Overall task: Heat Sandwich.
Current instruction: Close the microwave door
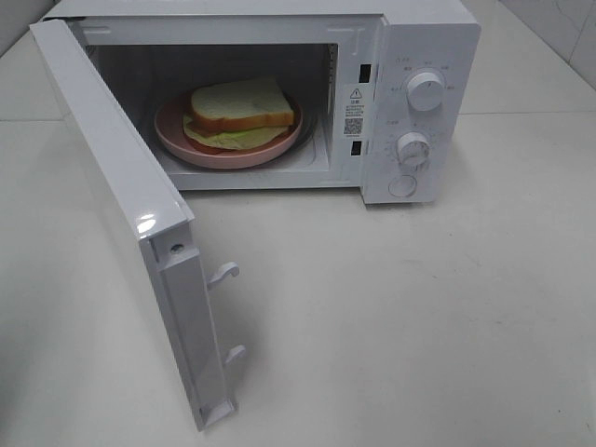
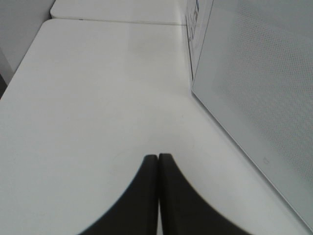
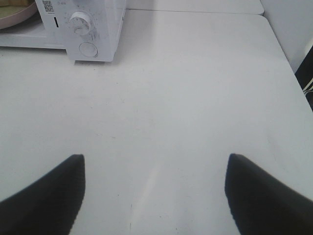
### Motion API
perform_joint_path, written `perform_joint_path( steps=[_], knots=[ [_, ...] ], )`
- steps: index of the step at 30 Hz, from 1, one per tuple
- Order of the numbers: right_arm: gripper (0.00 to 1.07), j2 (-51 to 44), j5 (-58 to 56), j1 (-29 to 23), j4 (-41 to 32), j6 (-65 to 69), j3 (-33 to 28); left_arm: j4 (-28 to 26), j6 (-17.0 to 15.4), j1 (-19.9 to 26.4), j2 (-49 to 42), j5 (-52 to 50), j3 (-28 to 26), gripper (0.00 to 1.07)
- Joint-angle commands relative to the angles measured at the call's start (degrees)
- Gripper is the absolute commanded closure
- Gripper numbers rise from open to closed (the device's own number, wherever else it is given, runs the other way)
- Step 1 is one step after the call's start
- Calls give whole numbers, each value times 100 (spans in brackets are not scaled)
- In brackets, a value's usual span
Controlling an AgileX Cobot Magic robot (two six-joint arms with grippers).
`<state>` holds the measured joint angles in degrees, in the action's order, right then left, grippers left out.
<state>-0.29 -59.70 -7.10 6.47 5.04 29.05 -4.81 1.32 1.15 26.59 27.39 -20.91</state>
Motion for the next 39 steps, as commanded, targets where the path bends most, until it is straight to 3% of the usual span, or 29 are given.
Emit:
perform_joint_path(
  steps=[1, 6, 12, 21, 25, 30, 39],
  knots=[
    [31, -149, 29, 34, 17, 29, -6, -29, 92, 17, 23, -814, 309, 106],
    [31, -149, 29, 34, 17, 29, -6, -23, 453, 17, 23, -1811, 791, 106],
    [31, -149, 29, 34, 17, 29, -6, -23, 487, 17, 183, -2527, 945, 106],
    [31, -149, 29, 34, 17, 29, -6, -23, 487, 17, 1444, -3753, 945, 106],
    [31, -149, 29, 34, 17, 29, -6, -23, 481, -29, 2229, -4790, 945, 106],
    [31, -149, 29, 34, 17, 29, -6, -6, 481, -126, 2618, -5225, 945, 106],
    [31, -149, 29, 34, 17, 29, -6, 69, 481, -676, 4051, -6463, 882, 106]
  ],
)
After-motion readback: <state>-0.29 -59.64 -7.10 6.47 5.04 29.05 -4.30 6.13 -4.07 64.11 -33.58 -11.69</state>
